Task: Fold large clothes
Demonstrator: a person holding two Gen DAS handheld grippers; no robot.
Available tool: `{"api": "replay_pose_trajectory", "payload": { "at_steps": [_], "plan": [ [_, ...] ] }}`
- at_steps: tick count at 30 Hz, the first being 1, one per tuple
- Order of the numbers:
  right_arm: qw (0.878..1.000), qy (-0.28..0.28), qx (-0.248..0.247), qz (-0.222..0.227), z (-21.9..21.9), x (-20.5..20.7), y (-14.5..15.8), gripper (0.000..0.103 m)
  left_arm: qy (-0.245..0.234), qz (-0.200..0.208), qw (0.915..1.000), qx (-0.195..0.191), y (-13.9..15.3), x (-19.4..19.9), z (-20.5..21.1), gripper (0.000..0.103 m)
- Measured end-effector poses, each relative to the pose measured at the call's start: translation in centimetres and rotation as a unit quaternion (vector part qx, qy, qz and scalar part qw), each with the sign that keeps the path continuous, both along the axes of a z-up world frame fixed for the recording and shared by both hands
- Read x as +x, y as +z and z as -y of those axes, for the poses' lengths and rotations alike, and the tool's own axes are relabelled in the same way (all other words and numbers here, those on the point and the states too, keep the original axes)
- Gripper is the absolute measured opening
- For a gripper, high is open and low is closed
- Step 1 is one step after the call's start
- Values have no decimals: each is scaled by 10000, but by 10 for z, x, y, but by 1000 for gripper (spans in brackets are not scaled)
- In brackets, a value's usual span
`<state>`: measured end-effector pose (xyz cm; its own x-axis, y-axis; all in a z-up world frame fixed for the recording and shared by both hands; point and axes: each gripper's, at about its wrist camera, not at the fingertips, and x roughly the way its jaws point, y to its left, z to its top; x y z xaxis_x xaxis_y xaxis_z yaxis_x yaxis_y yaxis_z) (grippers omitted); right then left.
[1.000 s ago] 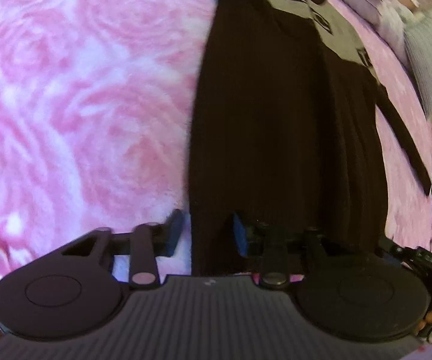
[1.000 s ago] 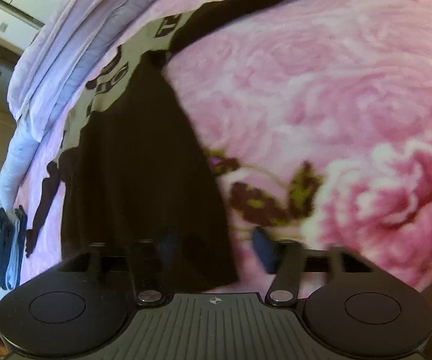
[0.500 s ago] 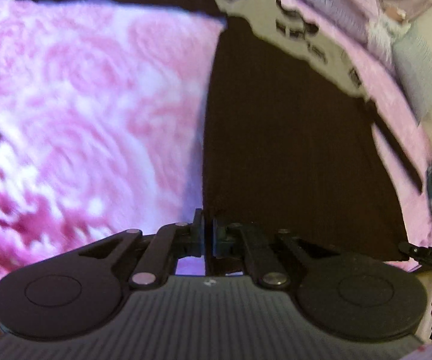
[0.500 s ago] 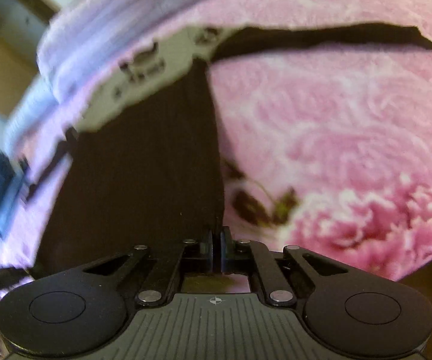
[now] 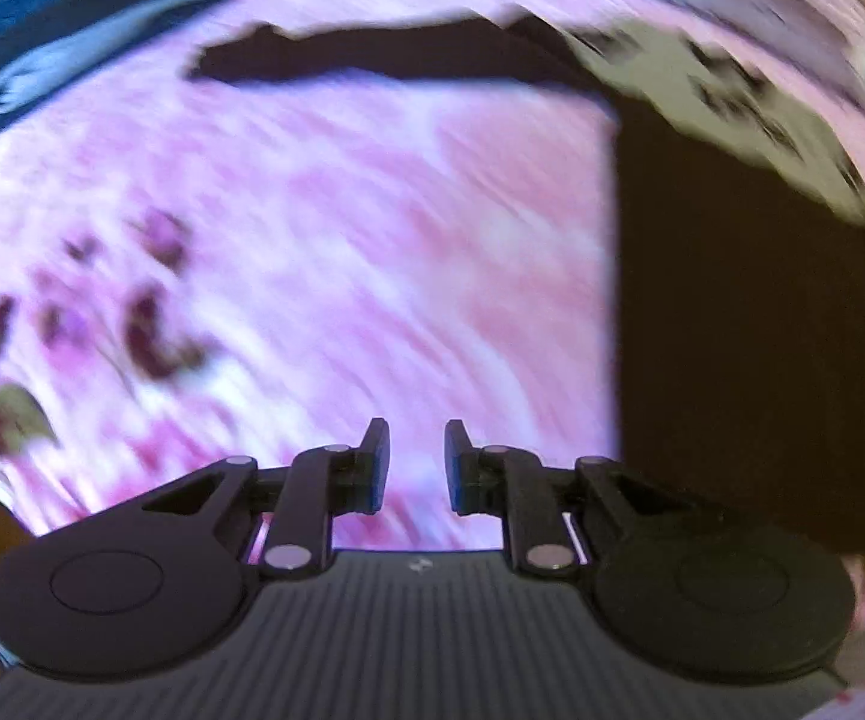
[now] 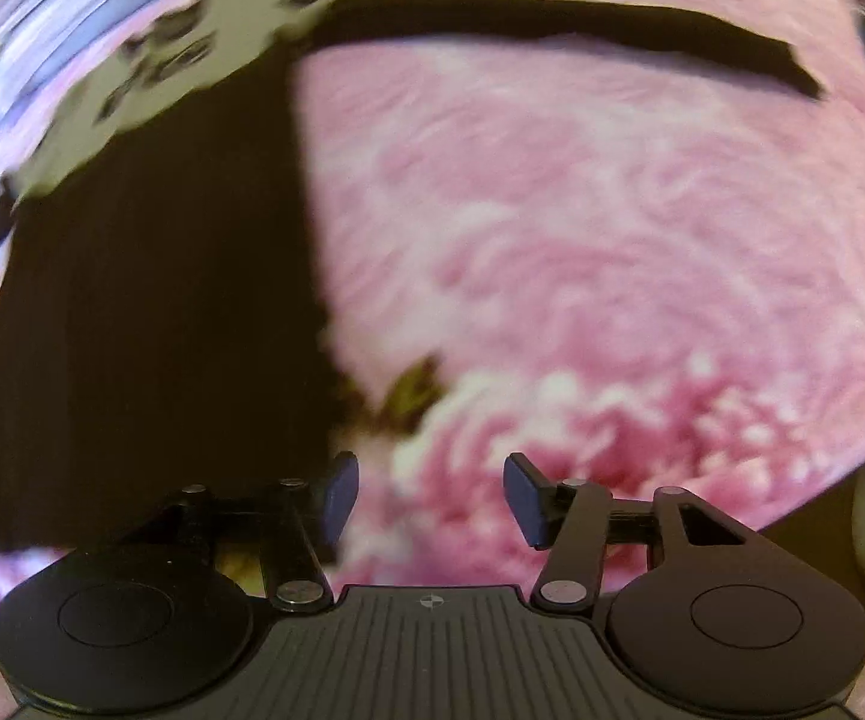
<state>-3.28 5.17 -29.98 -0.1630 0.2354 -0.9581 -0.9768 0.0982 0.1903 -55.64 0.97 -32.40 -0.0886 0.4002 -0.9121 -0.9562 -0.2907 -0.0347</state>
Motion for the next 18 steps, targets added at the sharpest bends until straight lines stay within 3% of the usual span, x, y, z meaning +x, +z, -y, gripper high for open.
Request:
{"api": "replay_pose_trajectory", "payload": {
  "at_steps": [3,5,10,16,18],
  "plan": [
    [9989,-452,58,-49,-23,1,0,51,738,142,9961,457,4,-49,-36,24],
    [9977,-650,169,25,-37,-7,4,51,1378,375,9874,678,2,-89,-65,25],
    [9984,-503,132,239,-60,-39,-1,51,2797,1091,9462,1208,-16,-177,-126,25],
    [9982,-471,59,369,-76,-74,-14,51,3746,1485,9064,1267,-53,-232,-170,25],
    [9981,-449,49,424,-79,-83,-15,51,3952,1511,8966,1308,-62,-239,-174,19]
  ]
}}
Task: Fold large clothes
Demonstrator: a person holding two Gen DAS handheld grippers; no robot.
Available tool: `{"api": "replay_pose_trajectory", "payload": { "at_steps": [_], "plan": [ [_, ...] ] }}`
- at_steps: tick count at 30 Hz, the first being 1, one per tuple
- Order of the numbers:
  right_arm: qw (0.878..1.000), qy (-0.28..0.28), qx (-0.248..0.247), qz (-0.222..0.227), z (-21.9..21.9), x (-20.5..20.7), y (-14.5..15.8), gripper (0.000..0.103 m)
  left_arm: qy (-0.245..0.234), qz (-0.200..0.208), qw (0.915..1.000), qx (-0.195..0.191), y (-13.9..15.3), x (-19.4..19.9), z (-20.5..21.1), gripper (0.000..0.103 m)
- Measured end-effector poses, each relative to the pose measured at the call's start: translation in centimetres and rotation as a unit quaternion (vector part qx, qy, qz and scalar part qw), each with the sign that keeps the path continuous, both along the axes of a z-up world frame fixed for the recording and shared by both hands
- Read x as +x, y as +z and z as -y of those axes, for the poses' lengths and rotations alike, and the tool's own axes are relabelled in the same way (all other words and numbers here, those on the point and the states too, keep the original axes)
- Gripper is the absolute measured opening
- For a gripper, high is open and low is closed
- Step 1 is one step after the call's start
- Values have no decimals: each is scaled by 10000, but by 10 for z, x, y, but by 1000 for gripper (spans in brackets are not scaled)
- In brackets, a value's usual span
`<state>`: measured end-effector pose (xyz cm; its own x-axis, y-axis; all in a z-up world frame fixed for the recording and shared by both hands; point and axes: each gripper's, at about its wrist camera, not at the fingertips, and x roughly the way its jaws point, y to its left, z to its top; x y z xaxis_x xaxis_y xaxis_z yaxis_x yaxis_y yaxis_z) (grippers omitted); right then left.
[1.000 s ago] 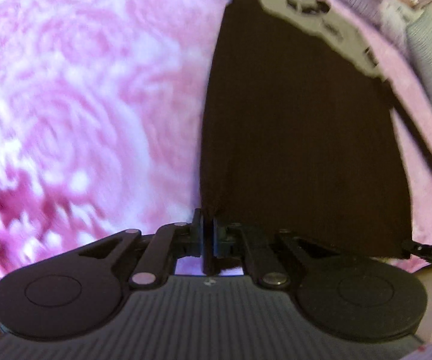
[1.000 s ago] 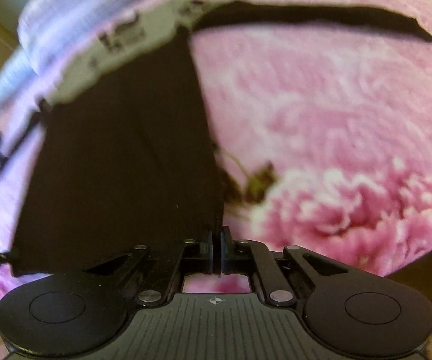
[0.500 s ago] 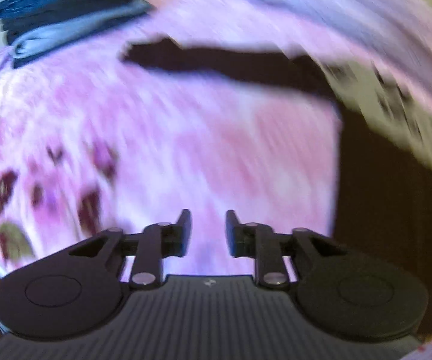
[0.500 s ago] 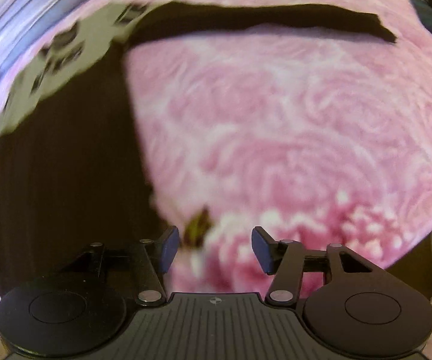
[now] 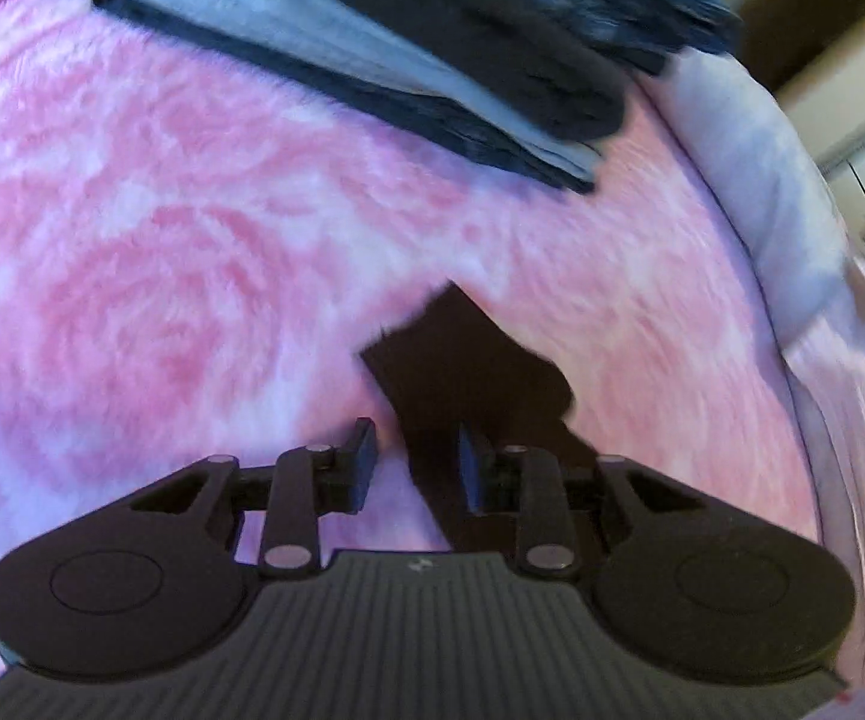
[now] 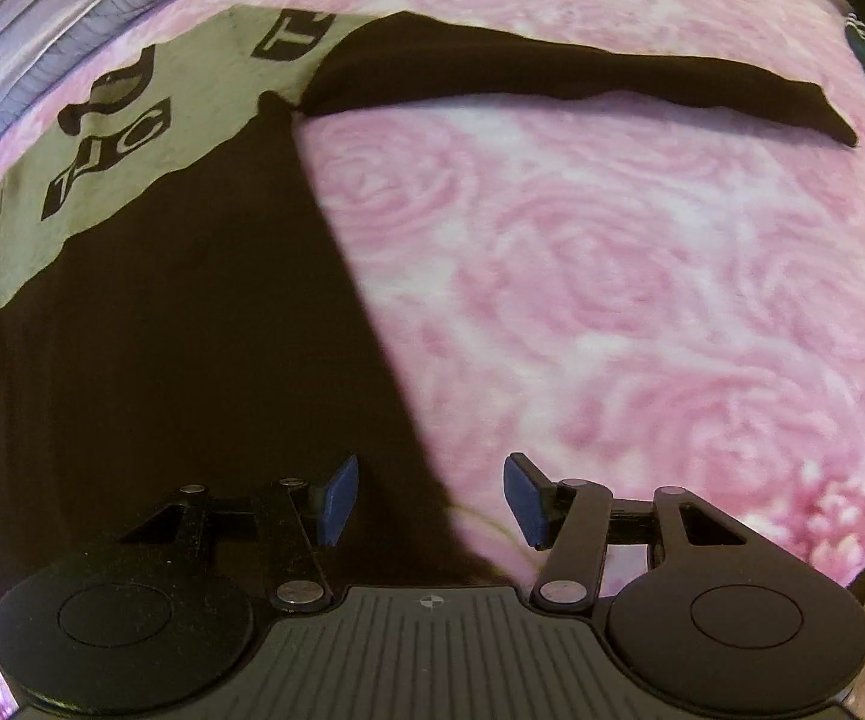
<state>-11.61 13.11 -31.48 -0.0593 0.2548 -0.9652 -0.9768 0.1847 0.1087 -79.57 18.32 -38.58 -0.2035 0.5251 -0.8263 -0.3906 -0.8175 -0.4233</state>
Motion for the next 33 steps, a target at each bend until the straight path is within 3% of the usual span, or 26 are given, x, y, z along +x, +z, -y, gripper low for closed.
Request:
{"api": "replay_pose_trajectory", "payload": {
  "at_steps": [1,3,6,10,13,16,20,23,27,30,33],
  "plan": [
    [10000,23,-1,23,-2,-3,-1,51,70,-39,9999,61,-1,-2,-2,18],
    [10000,54,9,67,-4,-10,-1,51,-123,-272,9995,-40,0,-1,-8,3],
    [9999,85,32,136,-6,-17,2,51,-559,-974,9933,-270,14,10,-10,3],
    [9997,94,136,155,-6,-20,7,51,-670,-1919,9784,-385,50,19,28,3],
    [9998,40,182,109,-4,-20,8,51,-778,-2192,9701,-696,48,17,53,3],
    [9999,22,152,35,-1,-20,4,51,-811,-2081,9681,-1132,23,15,63,6],
    [9999,48,130,-46,4,-14,-1,51,-1119,-2489,9530,-1320,13,35,68,7],
    [9994,-190,268,-130,8,8,1,51,-1142,-2182,9604,-1299,23,42,75,10],
    [9935,-906,673,-155,7,64,7,51,-1374,-1987,9617,-1292,39,70,87,11],
    [9852,-1374,1021,27,4,117,10,51,-1641,-1811,9607,-1313,47,103,97,11],
    [9803,-1313,1410,433,-2,161,15,51,-1821,-1623,9617,-1253,53,141,101,11]
  ]
}}
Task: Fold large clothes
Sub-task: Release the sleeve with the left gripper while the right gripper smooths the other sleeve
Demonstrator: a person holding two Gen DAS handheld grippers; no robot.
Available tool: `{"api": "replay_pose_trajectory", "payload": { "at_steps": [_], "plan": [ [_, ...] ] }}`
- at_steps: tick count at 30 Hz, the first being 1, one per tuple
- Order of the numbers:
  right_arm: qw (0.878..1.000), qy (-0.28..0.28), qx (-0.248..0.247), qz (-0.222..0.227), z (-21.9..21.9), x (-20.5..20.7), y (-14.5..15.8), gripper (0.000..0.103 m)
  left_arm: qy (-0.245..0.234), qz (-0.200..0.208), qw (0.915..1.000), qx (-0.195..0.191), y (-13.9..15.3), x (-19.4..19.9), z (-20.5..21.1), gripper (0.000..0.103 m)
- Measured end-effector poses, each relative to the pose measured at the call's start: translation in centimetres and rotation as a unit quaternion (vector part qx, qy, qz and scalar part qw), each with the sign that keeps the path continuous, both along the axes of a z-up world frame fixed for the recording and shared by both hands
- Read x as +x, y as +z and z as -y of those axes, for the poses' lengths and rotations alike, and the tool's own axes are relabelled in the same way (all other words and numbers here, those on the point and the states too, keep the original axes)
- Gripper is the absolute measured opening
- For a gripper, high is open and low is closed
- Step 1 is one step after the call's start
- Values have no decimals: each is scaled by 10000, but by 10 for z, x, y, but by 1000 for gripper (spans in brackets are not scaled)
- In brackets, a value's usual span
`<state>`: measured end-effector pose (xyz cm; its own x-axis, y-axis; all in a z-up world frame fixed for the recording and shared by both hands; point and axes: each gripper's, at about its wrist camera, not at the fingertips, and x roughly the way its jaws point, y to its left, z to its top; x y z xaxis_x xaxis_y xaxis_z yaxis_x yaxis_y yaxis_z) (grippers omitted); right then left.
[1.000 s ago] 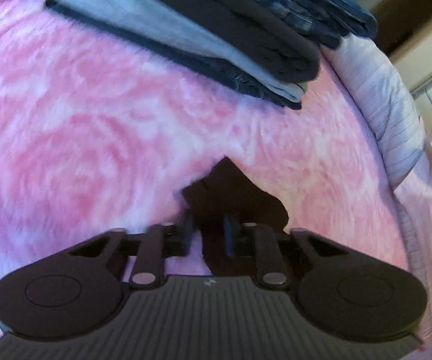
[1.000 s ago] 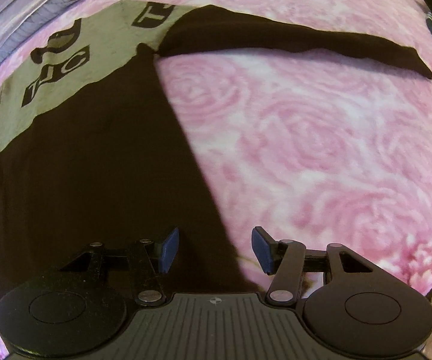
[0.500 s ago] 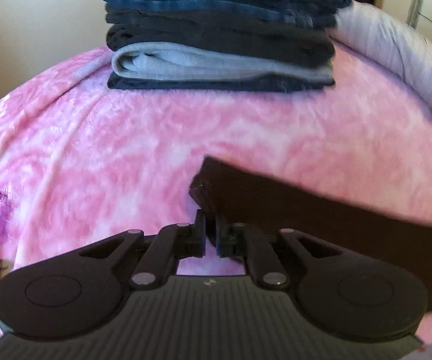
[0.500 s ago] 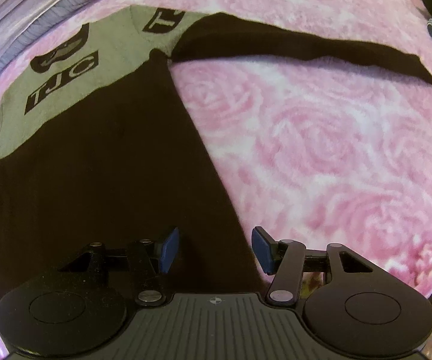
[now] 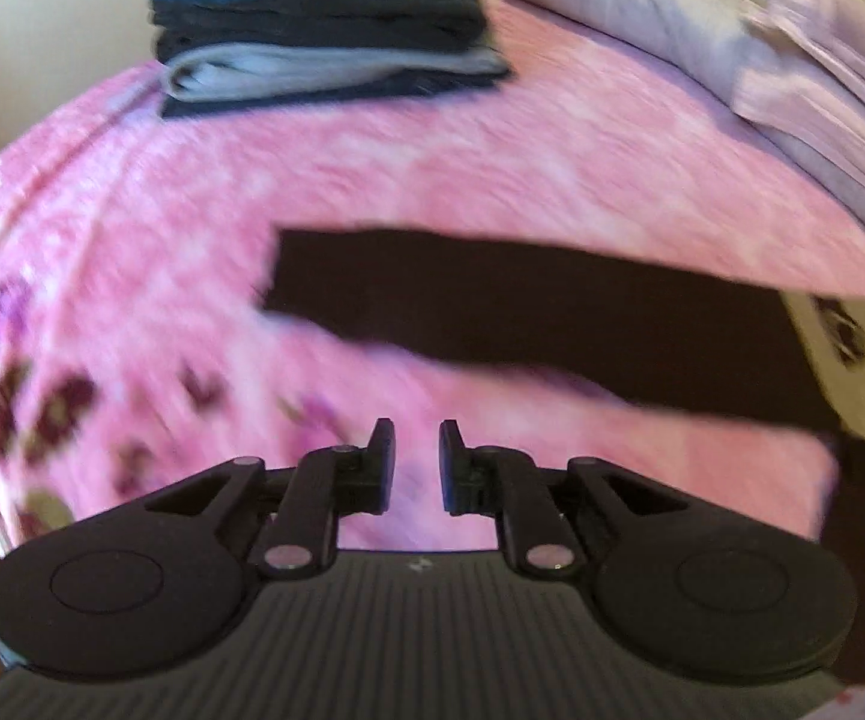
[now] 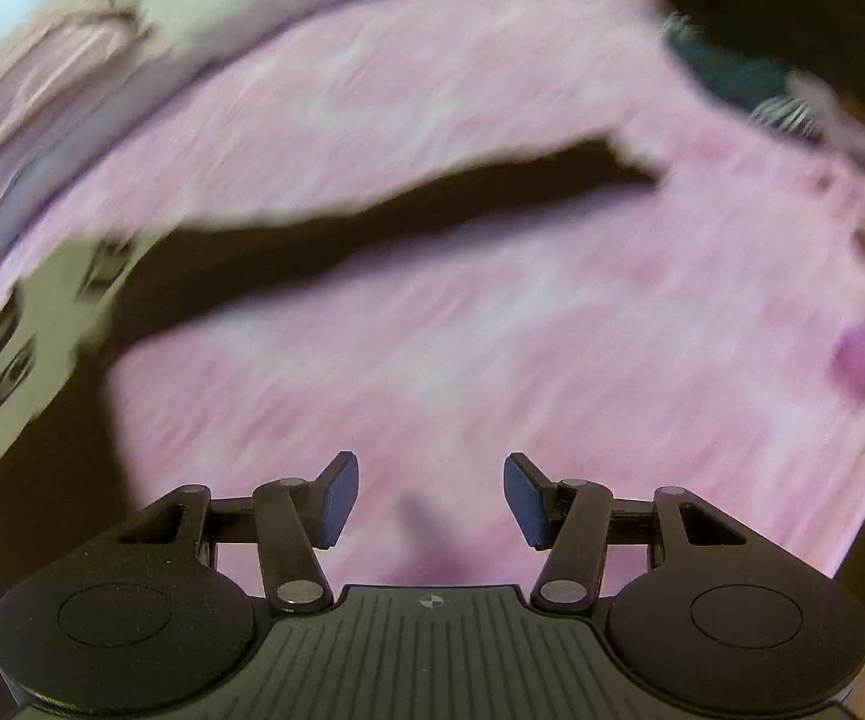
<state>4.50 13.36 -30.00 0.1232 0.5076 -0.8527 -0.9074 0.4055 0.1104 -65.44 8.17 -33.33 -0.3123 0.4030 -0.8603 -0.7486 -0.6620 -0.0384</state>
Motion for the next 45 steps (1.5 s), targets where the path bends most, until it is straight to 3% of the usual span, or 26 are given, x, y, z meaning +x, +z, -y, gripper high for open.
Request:
{"api": "replay_pose_trajectory", "payload": {
  "at_steps": [3,6,9,13,14,15,16,17,18,20,21,23,24,25,27,28,29,30,31,36,40,42,43,44,45],
  "plan": [
    [9954,525,118,793,-15,33,3,51,-282,105,9995,-22,1,43,-6,11],
    [9756,1468,154,1624,-34,53,0,51,-513,130,9986,-48,0,86,-19,11],
    [9285,2659,65,2591,-51,61,-15,51,-684,201,9975,8,2,128,-32,12],
    [8695,3772,-225,3180,-68,75,-47,51,-959,205,9952,66,7,177,-45,12],
    [8579,4015,-347,3189,-72,79,-52,44,-1004,196,9947,66,9,187,-48,12],
    [8455,4307,-419,3128,-74,81,-51,10,-1043,197,9943,67,10,195,-50,12],
    [8357,4505,-595,3084,-78,81,-47,0,-1077,197,9940,79,12,202,-51,12],
    [8382,4577,-641,2895,-80,83,-37,0,-1104,195,9936,100,14,208,-52,12],
    [8517,4628,-634,2374,-83,88,-18,0,-1125,195,9934,127,16,214,-53,12],
    [8964,4342,-480,754,-88,109,26,0,-1140,230,9931,167,19,221,-55,12],
    [9118,4081,-345,-283,-90,125,47,0,-1135,278,9930,176,19,222,-57,12],
    [9189,3532,-73,-1755,-90,156,74,0,-1095,390,9930,183,18,228,-59,12],
    [9260,3185,53,-2025,-89,169,82,0,-1088,425,9930,181,17,230,-60,12],
    [9412,2734,106,-1979,-90,181,86,0,-1105,463,9926,175,15,234,-61,12],
    [9744,1735,-166,-1418,-91,202,75,6,-1142,535,9919,142,10,241,-61,12],
    [9848,1252,-374,-1145,-89,210,62,9,-1163,591,9914,116,7,244,-60,12],
    [9899,819,-582,-1004,-86,216,51,20,-1180,649,9909,76,4,247,-60,12],
    [9911,391,-804,-985,-80,222,35,32,-1206,690,9903,48,2,250,-58,12],
    [9902,153,-843,-1105,-73,226,23,34,-1249,716,9896,23,-1,253,-57,12],
    [9763,-44,-320,-2138,-42,208,-19,35,-1257,698,9895,-113,-6,254,-51,12],
    [9815,-363,117,-1878,-43,195,-42,35,-1217,648,9903,-147,-4,252,-48,12],
    [9708,-904,445,-2175,-38,198,-53,34,-1207,637,9906,-115,-3,252,-47,12],
    [9666,-1105,576,-2240,-39,198,-55,32,-1199,637,9907,-101,-3,252,-46,12],
    [9660,-1140,646,-2228,-38,199,-54,4,-1189,634,9908,-93,-2,252,-45,12],
    [9673,-1060,701,-2193,-40,197,-50,4,-1186,639,9909,-81,-1,252,-44,12]
  ]
}}
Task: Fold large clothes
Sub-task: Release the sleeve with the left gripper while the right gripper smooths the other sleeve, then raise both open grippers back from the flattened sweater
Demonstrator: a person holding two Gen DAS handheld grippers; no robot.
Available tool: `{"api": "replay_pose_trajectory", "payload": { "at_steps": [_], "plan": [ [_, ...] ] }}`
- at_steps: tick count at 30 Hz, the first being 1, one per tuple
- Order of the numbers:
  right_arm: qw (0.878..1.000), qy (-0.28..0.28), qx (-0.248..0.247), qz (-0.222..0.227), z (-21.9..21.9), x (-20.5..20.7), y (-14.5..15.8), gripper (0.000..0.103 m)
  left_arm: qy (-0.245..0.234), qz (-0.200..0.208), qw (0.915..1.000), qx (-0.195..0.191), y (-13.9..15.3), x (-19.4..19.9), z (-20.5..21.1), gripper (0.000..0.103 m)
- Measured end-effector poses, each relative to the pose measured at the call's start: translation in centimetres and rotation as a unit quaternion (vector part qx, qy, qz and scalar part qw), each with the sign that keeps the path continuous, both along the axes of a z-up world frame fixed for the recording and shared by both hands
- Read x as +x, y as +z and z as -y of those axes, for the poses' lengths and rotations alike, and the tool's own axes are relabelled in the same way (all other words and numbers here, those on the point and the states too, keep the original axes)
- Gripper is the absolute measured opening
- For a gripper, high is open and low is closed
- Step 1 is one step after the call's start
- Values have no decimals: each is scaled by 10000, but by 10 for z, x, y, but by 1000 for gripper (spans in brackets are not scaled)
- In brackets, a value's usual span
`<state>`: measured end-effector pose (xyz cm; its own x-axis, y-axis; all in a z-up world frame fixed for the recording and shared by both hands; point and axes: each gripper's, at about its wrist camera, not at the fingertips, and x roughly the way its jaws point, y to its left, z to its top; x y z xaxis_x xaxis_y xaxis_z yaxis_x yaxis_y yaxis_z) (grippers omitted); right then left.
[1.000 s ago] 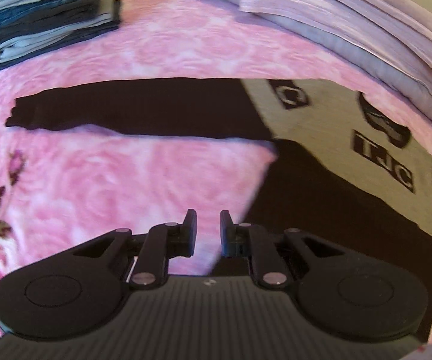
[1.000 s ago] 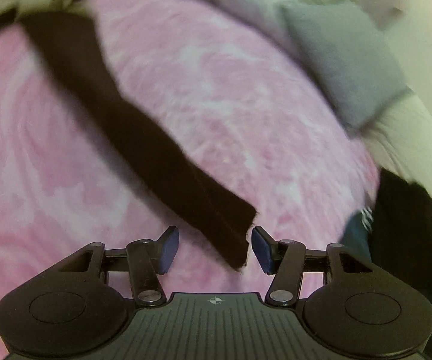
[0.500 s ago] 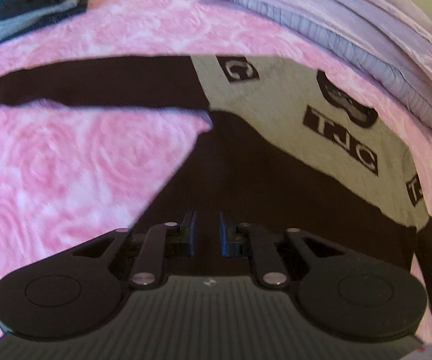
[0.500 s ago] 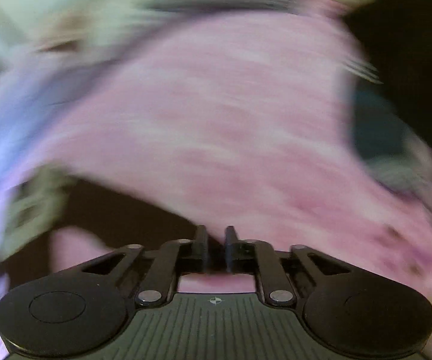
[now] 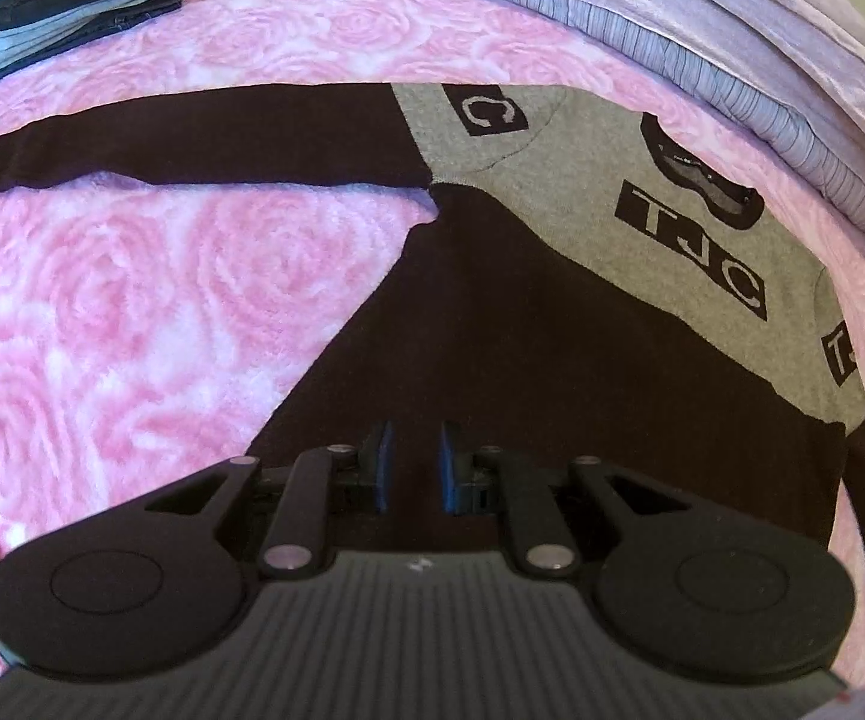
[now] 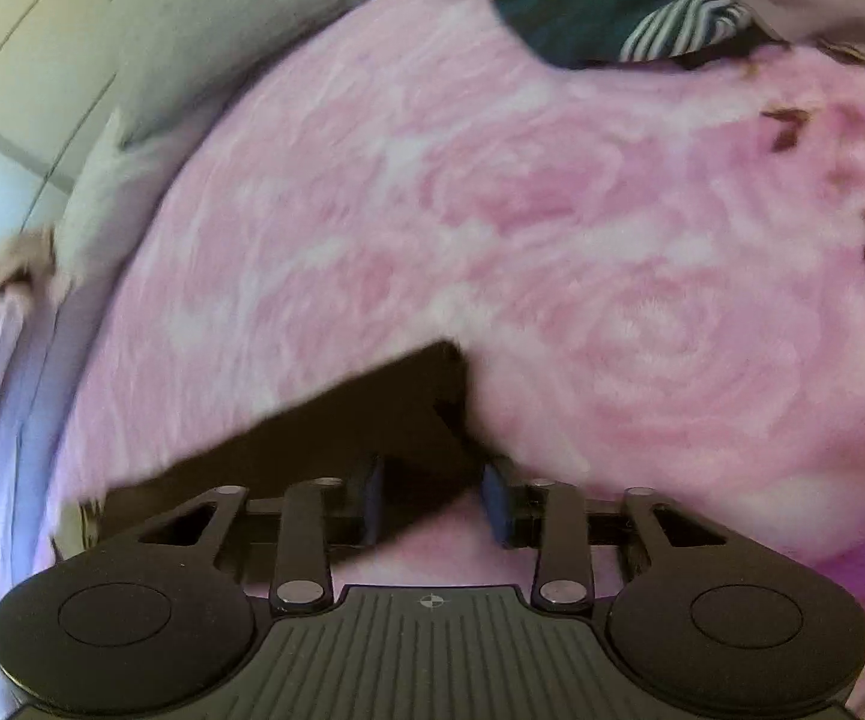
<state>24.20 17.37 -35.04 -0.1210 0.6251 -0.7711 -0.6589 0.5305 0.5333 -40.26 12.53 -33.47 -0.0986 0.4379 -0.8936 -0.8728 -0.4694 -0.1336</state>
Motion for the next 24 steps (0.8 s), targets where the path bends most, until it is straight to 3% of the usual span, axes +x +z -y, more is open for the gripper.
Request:
{"api": "replay_pose_trajectory", "payload": {
  "at_steps": [2,5,8,10,11,12,14,17,19,21,23,24],
  "plan": [
    [9977,86,150,652,-1,-5,19,4,-4,35,10000,44,2,-2,5,12],
    [9925,-28,135,1217,-2,0,31,4,-69,12,10000,36,1,-7,16,12],
    [9918,419,-532,1083,-23,1,7,9,-161,23,9997,-183,-6,-13,26,12],
    [9846,496,-738,1504,-33,-6,17,24,-280,-20,9991,-320,-8,-18,31,12],
    [9794,398,-901,1762,-34,-12,24,44,-368,-85,9986,-374,-8,-20,34,12],
    [9743,262,-974,2013,-32,-19,31,50,-474,-159,9979,-407,-7,-21,37,12],
    [9659,310,-828,2435,-23,-47,46,50,-754,-369,9955,-432,-5,-23,39,12],
    [9567,1794,-572,2218,-22,-118,49,49,-1241,-634,9895,-388,-4,-20,36,12],
    [9331,2904,-534,2055,-20,-182,43,49,-1576,-677,9847,-307,-6,-15,26,12],
    [9071,3719,-155,1963,-13,-243,41,49,-1907,-666,9792,-163,-10,-9,14,12],
    [8832,4234,166,2010,-10,-301,39,49,-2272,-719,9712,2,-15,1,-1,12],
    [8771,4355,250,2009,-9,-323,36,49,-2433,-736,9671,61,-19,5,-7,12]
  ]
}}
